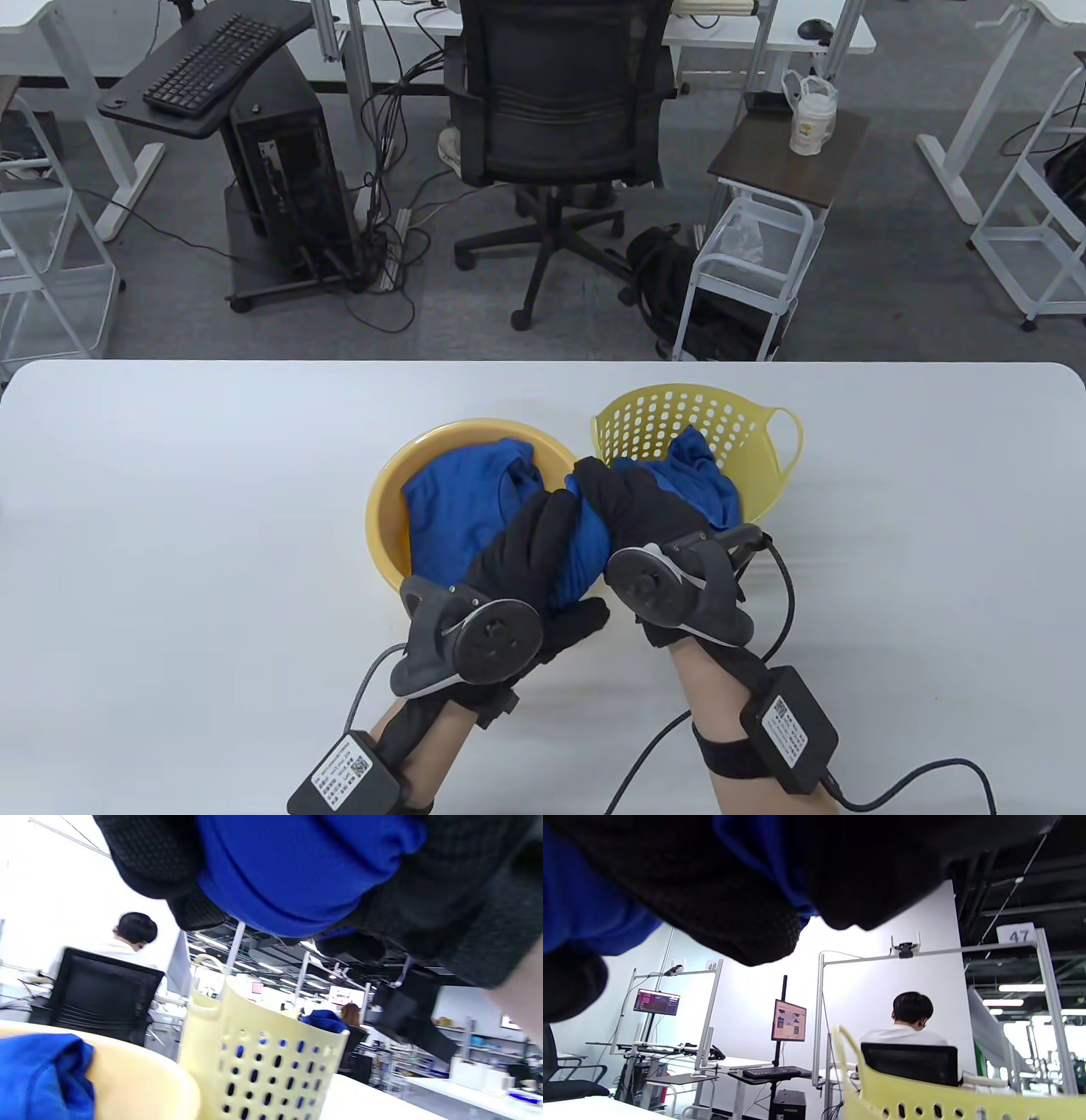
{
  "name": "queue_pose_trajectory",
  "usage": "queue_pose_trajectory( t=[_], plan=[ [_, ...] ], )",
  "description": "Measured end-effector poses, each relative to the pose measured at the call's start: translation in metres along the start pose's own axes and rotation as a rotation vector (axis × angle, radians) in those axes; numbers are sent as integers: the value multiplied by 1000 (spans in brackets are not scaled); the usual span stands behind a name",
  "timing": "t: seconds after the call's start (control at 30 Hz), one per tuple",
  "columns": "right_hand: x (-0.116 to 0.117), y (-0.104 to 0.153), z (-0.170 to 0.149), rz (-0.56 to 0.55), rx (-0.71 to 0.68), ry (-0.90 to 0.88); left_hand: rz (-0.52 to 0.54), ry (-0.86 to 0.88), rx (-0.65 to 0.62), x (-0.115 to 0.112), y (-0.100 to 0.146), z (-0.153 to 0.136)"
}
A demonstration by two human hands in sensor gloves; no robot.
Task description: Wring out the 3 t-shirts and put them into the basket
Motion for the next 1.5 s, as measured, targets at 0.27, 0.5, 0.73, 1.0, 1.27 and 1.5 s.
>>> queue_pose_trajectory(
  t=[0.27, 0.5, 0.73, 1.0, 1.27, 1.5],
  plan=[
    [-12, 3, 22, -87, -7, 34, 34, -44, 51, 24, 4, -12],
    [-42, 12, 43, -165, -10, -128, 218, -187, 13, 60, 17, -13],
    [-49, 11, 38, -142, 35, -210, 260, -274, 19, 62, 19, 2],
    [-42, 8, 34, -145, 94, -269, 278, -339, 49, 56, 18, 5],
    [-36, 6, 25, -119, 131, -336, 286, -405, 70, 54, 17, 15],
    [-39, 6, 25, -124, 118, -375, 315, -430, 78, 57, 20, 20]
  ],
)
Point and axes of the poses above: the tracker on the back of each hand, its own z axis roughly to the thumb side, its own y axis roughly from the fingertips to the wrist, x = y × z, the point moved 2 cm from there along -y, roughly from the wrist to the fingertips, and after that the axes turned 12 degrees about -y, right-handed, at the moved point
